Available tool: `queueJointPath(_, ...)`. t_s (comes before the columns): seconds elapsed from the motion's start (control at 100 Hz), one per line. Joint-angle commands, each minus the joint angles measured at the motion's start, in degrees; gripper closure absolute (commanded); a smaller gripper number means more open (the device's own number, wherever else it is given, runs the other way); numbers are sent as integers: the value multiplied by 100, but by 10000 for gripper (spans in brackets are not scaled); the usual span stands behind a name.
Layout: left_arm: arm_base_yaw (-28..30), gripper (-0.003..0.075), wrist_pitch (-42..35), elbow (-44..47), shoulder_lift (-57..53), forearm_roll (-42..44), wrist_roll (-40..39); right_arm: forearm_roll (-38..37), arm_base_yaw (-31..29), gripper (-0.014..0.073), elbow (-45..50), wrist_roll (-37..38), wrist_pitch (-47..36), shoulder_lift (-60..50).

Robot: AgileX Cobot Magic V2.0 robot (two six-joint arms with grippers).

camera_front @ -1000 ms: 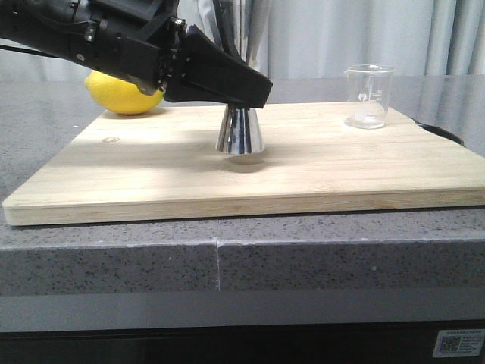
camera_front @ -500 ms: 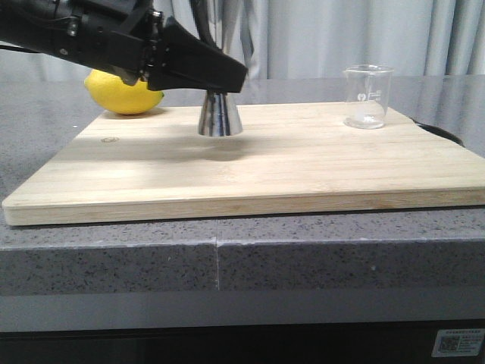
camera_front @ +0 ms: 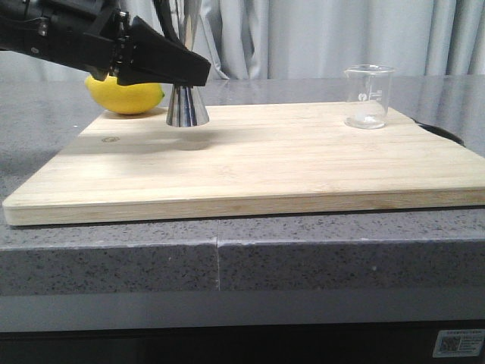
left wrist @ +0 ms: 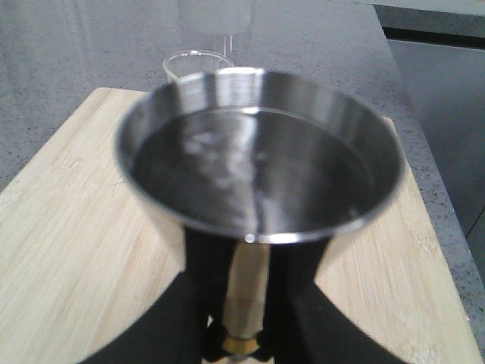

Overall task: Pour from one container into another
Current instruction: 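Slide the steel jigger with the left gripper toward the lemon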

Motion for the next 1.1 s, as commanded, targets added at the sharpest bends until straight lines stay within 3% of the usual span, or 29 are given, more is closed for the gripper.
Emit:
queueJointPath(0.0, 23, 739, 346, -162, -328, -611, 138, -43, -41, 102, -163, -10, -443, -25)
queueJointPath(1.09, 23, 739, -246, -162, -116, -725, 327, -43, -41, 102, -163, -10, -443, -25)
